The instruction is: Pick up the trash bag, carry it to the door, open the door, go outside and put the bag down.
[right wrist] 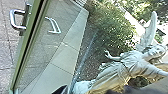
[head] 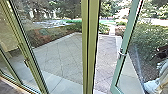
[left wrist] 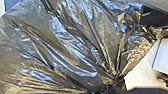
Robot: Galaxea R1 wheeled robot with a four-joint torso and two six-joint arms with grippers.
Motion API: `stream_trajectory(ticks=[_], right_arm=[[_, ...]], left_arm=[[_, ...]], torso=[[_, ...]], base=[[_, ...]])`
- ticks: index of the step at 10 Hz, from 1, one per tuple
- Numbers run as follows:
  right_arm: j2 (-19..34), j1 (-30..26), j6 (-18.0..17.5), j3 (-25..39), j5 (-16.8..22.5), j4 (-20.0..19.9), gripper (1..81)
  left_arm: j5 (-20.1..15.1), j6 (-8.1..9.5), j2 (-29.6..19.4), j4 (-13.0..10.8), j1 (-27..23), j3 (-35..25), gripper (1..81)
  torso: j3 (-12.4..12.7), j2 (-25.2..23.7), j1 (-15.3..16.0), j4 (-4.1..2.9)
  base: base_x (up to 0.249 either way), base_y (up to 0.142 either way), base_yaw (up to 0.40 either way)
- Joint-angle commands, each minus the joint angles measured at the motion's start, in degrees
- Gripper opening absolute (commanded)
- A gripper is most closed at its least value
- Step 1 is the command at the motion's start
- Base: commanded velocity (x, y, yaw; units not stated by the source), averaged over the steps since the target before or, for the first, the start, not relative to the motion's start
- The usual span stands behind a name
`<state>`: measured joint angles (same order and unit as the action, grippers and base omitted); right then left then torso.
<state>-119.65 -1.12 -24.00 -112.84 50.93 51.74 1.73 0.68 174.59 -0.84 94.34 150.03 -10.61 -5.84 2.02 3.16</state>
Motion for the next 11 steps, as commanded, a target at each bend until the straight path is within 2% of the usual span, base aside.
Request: stream_trajectory(ticks=[1,2,3,4,5,6,8,9,10,11], right_arm=[[3.9,-8.0,0.0,-1.9,6.0,7.1,81.1],[4.2,-7.8,0.5,-2.2,5.9,7.0,81.1],[4.7,-7.6,0.7,-2.1,5.9,7.0,81.1],[5.3,-7.3,1.4,-2.4,5.8,7.1,81.1],[5.7,-6.8,2.5,-2.8,5.4,7.2,81.1],[6.2,-5.9,3.4,-3.7,4.5,7.9,81.1],[8.0,-2.7,3.3,-7.4,-7.4,11.4,81.1],[8.6,-2.3,2.8,-8.7,-10.1,16.4,81.1],[9.0,-1.8,2.6,-9.7,-11.0,20.0,81.1],[9.7,-1.5,2.7,-11.2,-14.1,22.1,81.1]], left_arm=[[-4.0,-0.33,0.6,-0.1,-0.3,-0.9,1.0],[-4.1,-0.33,0.5,0.0,-0.3,-0.9,1.0],[-4.1,-0.33,0.4,0.1,-0.3,-0.9,1.0],[-4.1,-0.33,0.4,0.1,-0.3,-0.9,1.0],[-4.1,-0.33,0.4,0.1,-0.3,-0.9,1.0],[-4.2,-0.41,0.5,0.1,-0.3,-0.9,1.0],[-4.2,-0.50,0.4,0.1,-0.3,-0.9,1.0],[-4.2,-0.42,0.4,0.1,-0.3,-0.9,1.0],[-4.2,-0.42,0.5,0.1,-0.3,-0.9,1.0],[-4.2,-0.42,0.7,0.1,-0.3,-0.9,1.0]], torso=[[0.0,0.0,0.0,3.13],[0.0,0.0,0.0,4.68],[0.0,0.0,0.0,1.29],[0.0,0.0,0.0,2.66],[0.0,0.0,0.0,3.58],[0.0,0.0,0.0,3.89],[0.0,0.0,0.0,3.89],[0.0,0.0,0.0,3.89],[0.0,0.0,0.0,3.89],[0.0,0.0,0.0,3.89]], base=[[0.000,0.000,0.000],[0.000,0.000,0.000],[0.000,0.000,0.000],[0.000,0.000,0.000],[0.000,0.000,0.000],[0.000,0.000,0.000],[0.000,0.000,0.000],[0.000,0.000,0.000],[0.000,0.000,0.000],[0.000,0.000,0.000]])
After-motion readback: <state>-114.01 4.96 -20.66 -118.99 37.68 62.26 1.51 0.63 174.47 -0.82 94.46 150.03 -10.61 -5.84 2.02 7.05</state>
